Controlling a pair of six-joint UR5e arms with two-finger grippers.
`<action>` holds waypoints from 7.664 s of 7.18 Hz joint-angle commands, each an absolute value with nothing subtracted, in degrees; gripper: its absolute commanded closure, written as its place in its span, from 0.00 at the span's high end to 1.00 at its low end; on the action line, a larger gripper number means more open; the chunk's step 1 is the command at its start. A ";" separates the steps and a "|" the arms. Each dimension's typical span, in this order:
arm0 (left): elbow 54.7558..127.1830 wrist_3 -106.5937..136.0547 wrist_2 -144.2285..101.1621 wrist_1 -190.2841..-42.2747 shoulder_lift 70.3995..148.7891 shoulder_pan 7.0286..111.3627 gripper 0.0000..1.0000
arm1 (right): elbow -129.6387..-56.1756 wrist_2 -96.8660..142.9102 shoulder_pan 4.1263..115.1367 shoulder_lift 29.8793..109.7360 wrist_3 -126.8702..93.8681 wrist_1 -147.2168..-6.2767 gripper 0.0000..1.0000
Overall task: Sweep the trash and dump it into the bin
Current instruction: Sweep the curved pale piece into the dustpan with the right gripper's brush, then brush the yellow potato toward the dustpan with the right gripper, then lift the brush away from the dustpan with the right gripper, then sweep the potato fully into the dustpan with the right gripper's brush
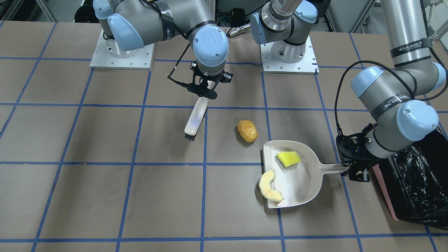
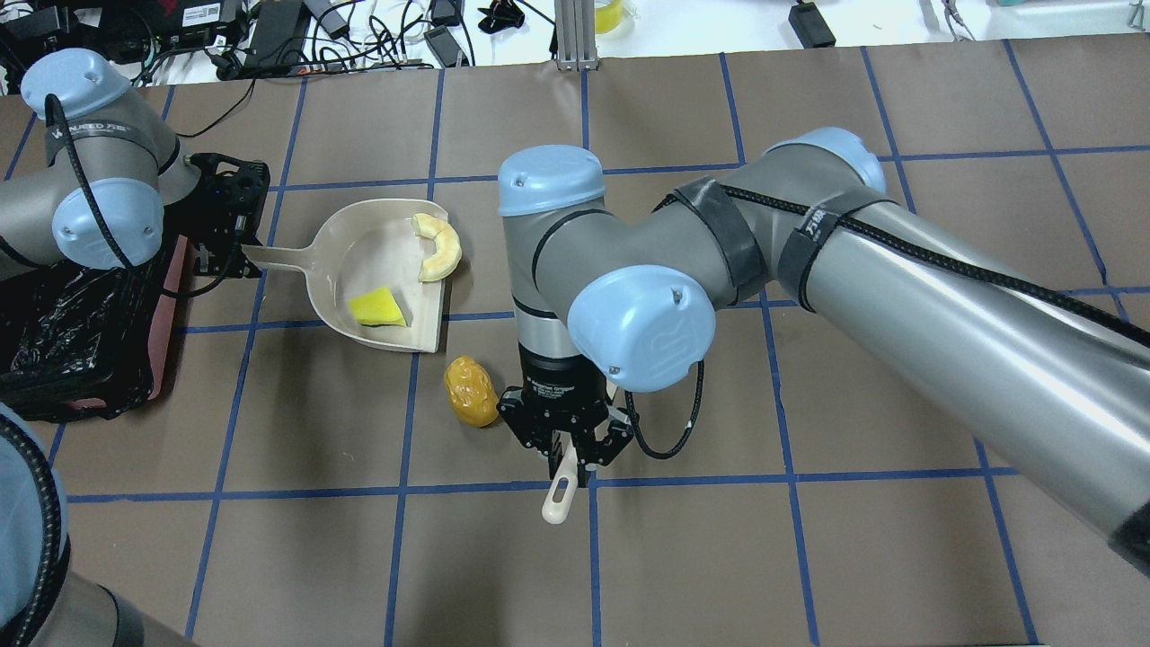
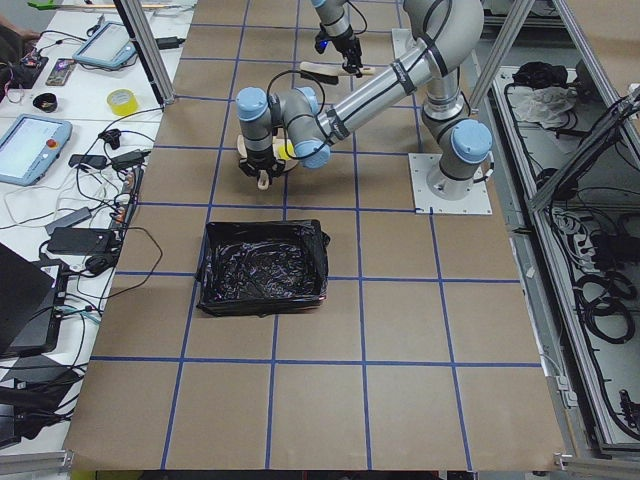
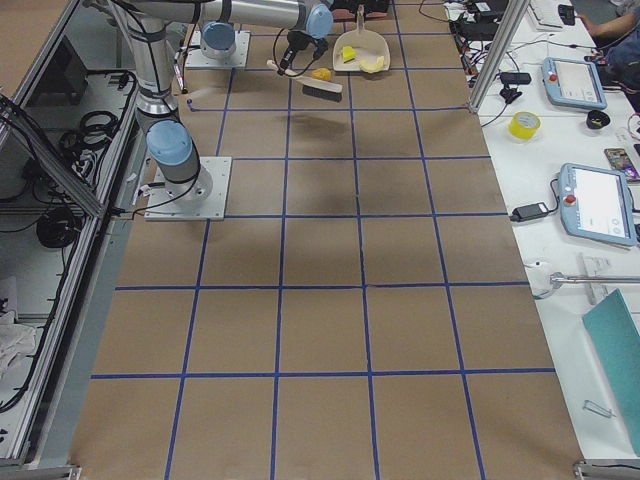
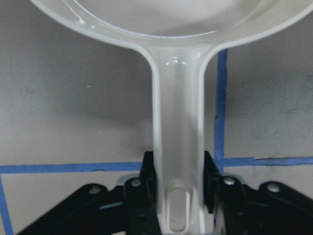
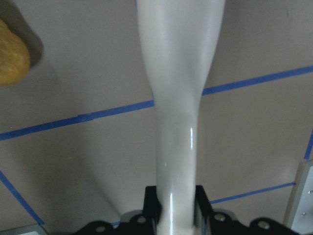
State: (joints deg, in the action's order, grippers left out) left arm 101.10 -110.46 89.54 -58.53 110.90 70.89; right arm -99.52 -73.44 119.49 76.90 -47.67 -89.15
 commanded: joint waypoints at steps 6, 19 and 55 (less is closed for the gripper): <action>108.37 -111.53 90.00 -56.26 107.05 70.66 0.01 | -103.72 -66.97 128.67 71.20 -63.28 -108.89 0.01; 110.21 -111.09 91.14 -55.28 106.26 70.93 0.01 | -82.63 -69.96 130.34 54.15 -61.09 -114.96 0.04; 110.30 -111.09 90.97 -55.20 105.82 70.84 0.01 | -68.40 -78.58 128.58 46.59 -39.01 -92.81 0.04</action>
State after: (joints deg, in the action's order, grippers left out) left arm 110.31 -111.15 90.89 -55.20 106.00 70.83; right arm -71.44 -79.27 127.64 48.26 -37.94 -92.81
